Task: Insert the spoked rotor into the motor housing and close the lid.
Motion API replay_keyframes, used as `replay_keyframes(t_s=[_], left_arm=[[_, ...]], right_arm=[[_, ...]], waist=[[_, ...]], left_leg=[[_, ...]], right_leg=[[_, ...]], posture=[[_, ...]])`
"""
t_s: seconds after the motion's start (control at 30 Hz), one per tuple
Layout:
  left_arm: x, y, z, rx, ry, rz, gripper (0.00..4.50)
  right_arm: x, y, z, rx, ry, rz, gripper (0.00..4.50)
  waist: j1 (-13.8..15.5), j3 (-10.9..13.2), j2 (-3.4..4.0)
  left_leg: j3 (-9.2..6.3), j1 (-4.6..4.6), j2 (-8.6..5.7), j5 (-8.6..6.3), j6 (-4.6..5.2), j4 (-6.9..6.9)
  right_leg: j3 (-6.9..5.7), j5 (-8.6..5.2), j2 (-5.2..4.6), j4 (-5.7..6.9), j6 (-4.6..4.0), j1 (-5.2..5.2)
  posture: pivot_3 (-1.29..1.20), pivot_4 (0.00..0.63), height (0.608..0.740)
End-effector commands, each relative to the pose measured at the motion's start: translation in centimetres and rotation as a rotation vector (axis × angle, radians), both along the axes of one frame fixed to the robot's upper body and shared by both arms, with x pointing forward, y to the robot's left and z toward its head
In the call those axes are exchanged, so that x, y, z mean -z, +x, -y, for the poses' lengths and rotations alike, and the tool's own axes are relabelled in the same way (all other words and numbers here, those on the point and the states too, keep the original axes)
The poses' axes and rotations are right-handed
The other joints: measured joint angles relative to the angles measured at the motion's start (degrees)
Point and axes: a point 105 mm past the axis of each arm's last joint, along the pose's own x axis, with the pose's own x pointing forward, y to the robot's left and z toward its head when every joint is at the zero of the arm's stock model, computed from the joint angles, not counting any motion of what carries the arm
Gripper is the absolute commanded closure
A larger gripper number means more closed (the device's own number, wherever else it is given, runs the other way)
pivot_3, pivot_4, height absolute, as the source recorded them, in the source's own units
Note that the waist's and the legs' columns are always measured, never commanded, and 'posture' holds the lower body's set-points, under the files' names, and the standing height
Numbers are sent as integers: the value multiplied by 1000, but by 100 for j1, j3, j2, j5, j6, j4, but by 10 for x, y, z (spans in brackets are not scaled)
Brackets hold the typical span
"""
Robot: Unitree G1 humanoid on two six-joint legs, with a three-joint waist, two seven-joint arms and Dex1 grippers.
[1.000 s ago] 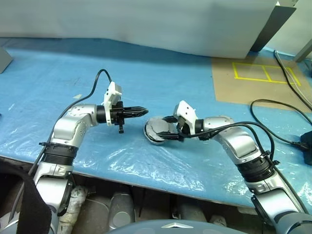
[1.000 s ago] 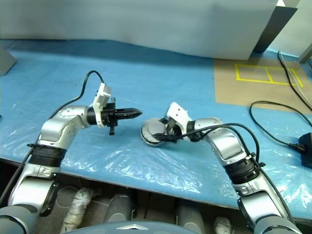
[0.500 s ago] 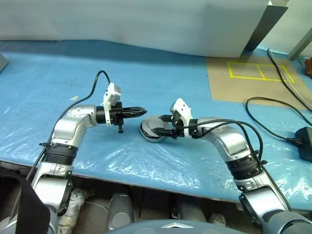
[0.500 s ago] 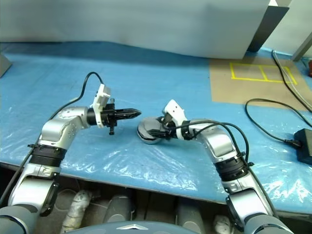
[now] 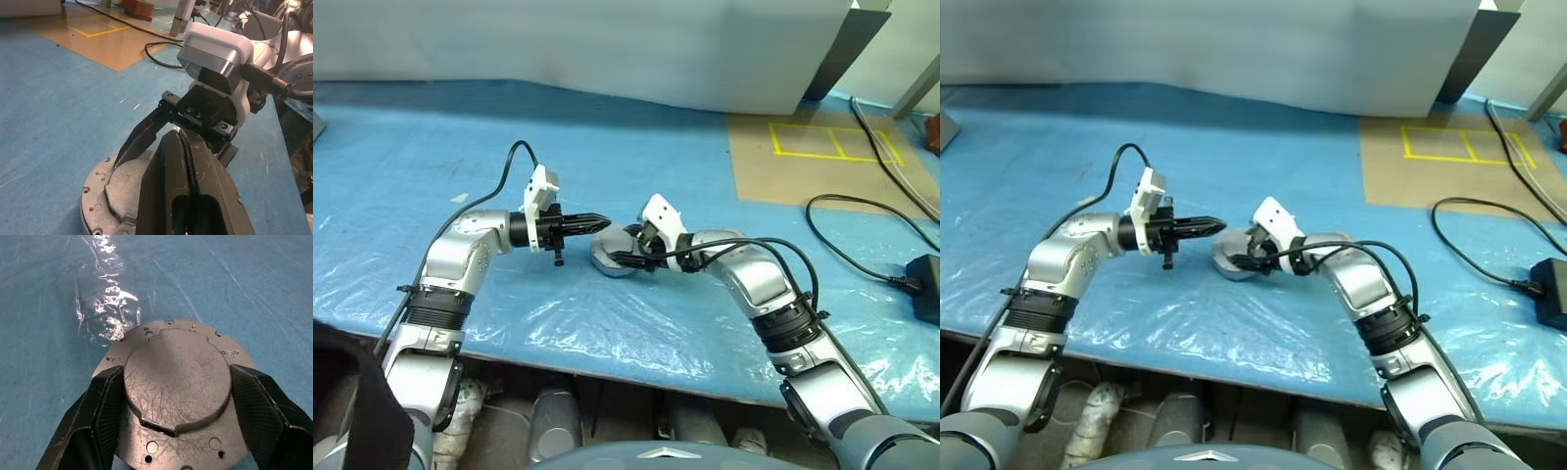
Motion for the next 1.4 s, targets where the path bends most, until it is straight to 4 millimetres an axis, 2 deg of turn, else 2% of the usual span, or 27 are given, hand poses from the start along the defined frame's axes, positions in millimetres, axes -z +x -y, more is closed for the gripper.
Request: replay_keyframes(t_s=[0.03,0.27,0.43,0.63,0.77,0.87,1.03,1.2,1.4], left_arm=[[-11,4,-3,-12,-3,47,4500],[-10,3,1,-1,3,45,4500],[2,0,5,12,50,55,4500],[1,3,5,-1,42,55,4500],[4,3,3,1,62,54,4500],[23,10,-2,-33,181,80,4500],[25,11,3,-25,178,75,4500],[38,22,1,-71,210,78,4500],[57,29,-10,-109,294,77,4500]], right_arm=[[24,-4,6,11,-65,-45,1528],[43,-5,9,26,-132,-47,1528],[59,-3,9,98,-128,-133,1528],[63,0,11,103,-158,-136,1528],[69,-1,23,83,-225,-99,1528],[68,-5,28,65,-219,-104,1528],[69,-3,29,86,-210,-104,1528],[62,-1,23,94,-164,-113,1528],[62,0,28,110,-168,-112,1528]], waist=[[1,0,0],[0,-1,0],[-21,-7,-2],[-24,-8,-1],[-15,-11,2],[-11,-23,14],[8,-28,14],[1,-28,14],[2,-34,9]], left_leg=[[0,4,0,0,0,1],[2,27,0,0,0,5],[15,70,0,0,0,-3],[31,114,0,-2,1,-17],[32,114,-1,-2,1,-22],[34,111,-2,-2,1,-25],[35,105,-3,-2,1,-39],[36,109,-3,-2,2,-55],[37,110,-3,-2,1,-92]], right_leg=[[1,0,-1,-1,0,5],[7,-1,-1,-1,0,26],[23,-2,0,-3,-1,55],[45,-2,1,-1,1,70],[46,-2,0,-3,1,70],[47,-2,0,-13,0,70],[47,-3,-2,-33,1,70],[48,-3,-6,-35,2,68],[46,-3,-5,-51,2,61]], posture=[[0,150,740],[0,150,740],[0,150,740],[0,150,740],[0,150,740],[0,150,740],[0,150,740],[0,150,740],[0,150,740]])
